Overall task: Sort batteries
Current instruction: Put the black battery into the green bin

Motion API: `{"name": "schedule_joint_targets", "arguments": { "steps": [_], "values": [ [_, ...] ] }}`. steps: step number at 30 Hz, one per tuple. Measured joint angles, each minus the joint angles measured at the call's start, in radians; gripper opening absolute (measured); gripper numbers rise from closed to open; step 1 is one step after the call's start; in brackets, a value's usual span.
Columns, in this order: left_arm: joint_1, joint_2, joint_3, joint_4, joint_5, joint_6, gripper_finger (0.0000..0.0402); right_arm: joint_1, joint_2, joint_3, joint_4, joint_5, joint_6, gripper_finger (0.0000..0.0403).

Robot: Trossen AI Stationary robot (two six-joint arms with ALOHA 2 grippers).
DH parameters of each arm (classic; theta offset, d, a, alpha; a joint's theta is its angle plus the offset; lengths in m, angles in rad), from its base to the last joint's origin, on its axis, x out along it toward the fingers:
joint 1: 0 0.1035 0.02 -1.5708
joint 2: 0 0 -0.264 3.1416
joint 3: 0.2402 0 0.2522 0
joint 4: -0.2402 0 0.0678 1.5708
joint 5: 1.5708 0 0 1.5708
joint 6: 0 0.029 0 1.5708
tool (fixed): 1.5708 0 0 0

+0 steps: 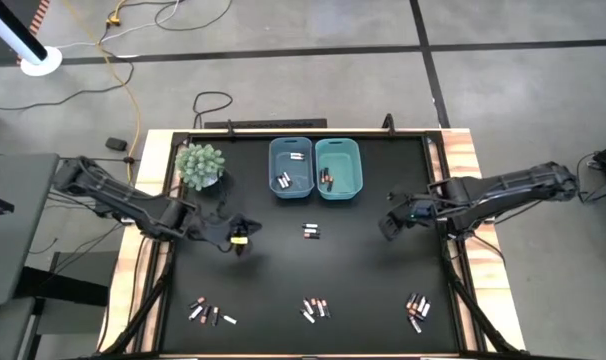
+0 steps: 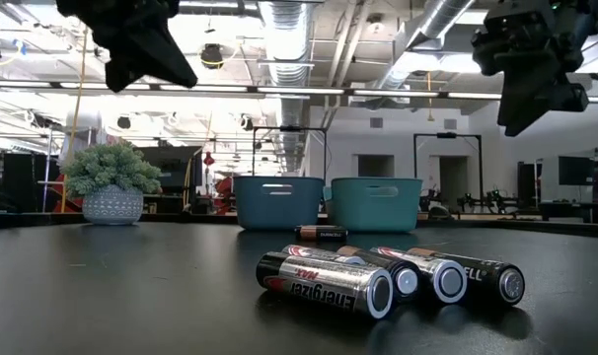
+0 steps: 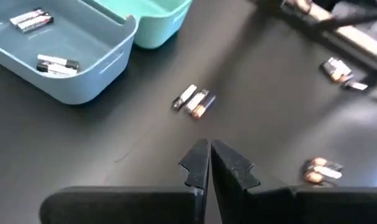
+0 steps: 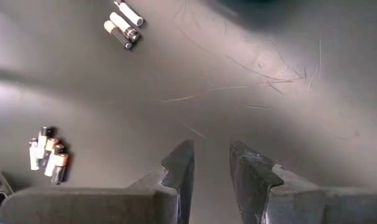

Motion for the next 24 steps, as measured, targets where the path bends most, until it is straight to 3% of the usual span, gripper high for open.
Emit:
{"name": "schedule_joint_targets", "arguments": {
  "steps": [11, 20, 24],
  "values": [
    [0.051, 0.176, 0.000, 0.106, -0.016, 0.030, 0.0027, 0.006, 0.054, 0.000, 0.045, 0.000, -0.004, 0.0118],
    [0.172, 0.235, -0.001, 0.123, -0.009, 0.030, 0.0159, 0.005, 0.060, 0.000, 0.049, 0.000, -0.004, 0.0118],
    [0.201, 0.224, -0.001, 0.121, 0.019, 0.067, 0.0193, 0.005, 0.062, 0.000, 0.065, 0.000, -0.007, 0.0118]
  ]
}}
